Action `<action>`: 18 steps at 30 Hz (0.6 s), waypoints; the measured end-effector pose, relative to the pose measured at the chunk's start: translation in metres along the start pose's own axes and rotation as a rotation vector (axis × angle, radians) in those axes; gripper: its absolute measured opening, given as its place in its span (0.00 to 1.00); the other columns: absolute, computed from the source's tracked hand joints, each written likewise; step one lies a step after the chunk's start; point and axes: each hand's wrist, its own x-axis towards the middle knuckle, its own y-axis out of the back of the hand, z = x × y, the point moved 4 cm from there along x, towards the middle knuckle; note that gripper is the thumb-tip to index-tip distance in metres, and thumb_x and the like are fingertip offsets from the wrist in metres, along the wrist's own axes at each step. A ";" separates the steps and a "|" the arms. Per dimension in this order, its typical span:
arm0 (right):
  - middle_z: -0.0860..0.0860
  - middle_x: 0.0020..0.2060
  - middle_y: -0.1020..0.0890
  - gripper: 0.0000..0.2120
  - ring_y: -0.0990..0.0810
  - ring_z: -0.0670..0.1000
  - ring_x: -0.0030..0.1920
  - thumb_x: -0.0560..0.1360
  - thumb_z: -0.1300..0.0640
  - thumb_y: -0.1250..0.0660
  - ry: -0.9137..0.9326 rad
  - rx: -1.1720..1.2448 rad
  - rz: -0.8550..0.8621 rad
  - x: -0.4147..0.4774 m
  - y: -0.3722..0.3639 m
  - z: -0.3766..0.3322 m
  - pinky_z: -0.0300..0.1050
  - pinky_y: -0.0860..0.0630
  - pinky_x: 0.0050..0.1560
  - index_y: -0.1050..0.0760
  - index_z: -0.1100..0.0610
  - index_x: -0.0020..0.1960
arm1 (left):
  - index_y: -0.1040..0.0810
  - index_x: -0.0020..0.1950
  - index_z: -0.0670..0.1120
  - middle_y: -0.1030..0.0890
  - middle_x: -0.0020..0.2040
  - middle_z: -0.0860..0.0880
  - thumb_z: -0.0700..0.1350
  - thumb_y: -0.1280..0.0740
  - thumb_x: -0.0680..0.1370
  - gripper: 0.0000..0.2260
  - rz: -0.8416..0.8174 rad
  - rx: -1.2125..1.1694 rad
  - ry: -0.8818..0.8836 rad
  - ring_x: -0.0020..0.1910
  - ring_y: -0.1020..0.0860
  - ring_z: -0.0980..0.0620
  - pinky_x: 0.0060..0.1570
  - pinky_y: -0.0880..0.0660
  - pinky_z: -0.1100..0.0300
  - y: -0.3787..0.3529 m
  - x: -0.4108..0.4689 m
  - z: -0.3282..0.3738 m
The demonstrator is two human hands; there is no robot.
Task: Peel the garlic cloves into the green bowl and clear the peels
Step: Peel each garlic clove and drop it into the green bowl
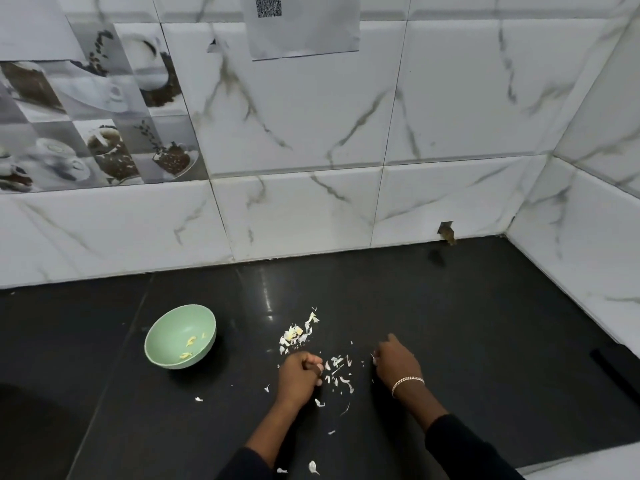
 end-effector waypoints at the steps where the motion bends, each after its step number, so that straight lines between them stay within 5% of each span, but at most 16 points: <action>1: 0.53 0.56 0.27 0.06 0.22 0.56 0.54 0.79 0.58 0.38 0.016 -0.017 -0.016 0.002 -0.003 0.000 0.49 0.24 0.49 0.23 0.58 0.51 | 0.19 0.44 0.45 0.16 0.38 0.48 0.34 0.33 0.78 0.07 0.000 -0.007 0.001 0.29 0.20 0.56 0.29 0.28 0.68 0.001 -0.001 -0.001; 6: 0.56 0.58 0.24 0.10 0.26 0.58 0.60 0.81 0.58 0.43 0.077 -0.067 -0.037 0.008 -0.011 -0.008 0.50 0.28 0.58 0.26 0.60 0.57 | 0.18 0.45 0.43 0.15 0.39 0.46 0.35 0.32 0.78 0.05 0.026 -0.050 -0.012 0.30 0.19 0.56 0.31 0.26 0.67 0.004 -0.004 -0.001; 10: 0.55 0.45 0.18 0.07 0.20 0.57 0.48 0.79 0.59 0.41 0.025 0.192 0.027 0.007 -0.001 -0.022 0.49 0.27 0.48 0.26 0.57 0.45 | 0.18 0.45 0.45 0.15 0.37 0.44 0.37 0.30 0.78 0.04 0.034 -0.076 -0.076 0.33 0.17 0.52 0.40 0.22 0.59 0.005 -0.003 0.005; 13: 0.49 0.36 0.20 0.08 0.21 0.52 0.40 0.76 0.59 0.36 -0.045 0.411 0.072 0.005 0.002 -0.027 0.49 0.24 0.45 0.25 0.55 0.39 | 0.18 0.45 0.43 0.15 0.38 0.43 0.37 0.30 0.78 0.03 0.038 -0.084 -0.090 0.32 0.17 0.52 0.37 0.22 0.60 0.004 -0.005 0.009; 18: 0.50 0.45 0.20 0.05 0.22 0.52 0.47 0.74 0.55 0.30 -0.055 0.299 -0.031 0.009 0.002 -0.021 0.44 0.27 0.49 0.21 0.56 0.46 | 0.18 0.44 0.43 0.16 0.35 0.44 0.37 0.30 0.78 0.04 0.048 -0.065 -0.094 0.31 0.18 0.51 0.36 0.24 0.60 0.007 -0.003 0.007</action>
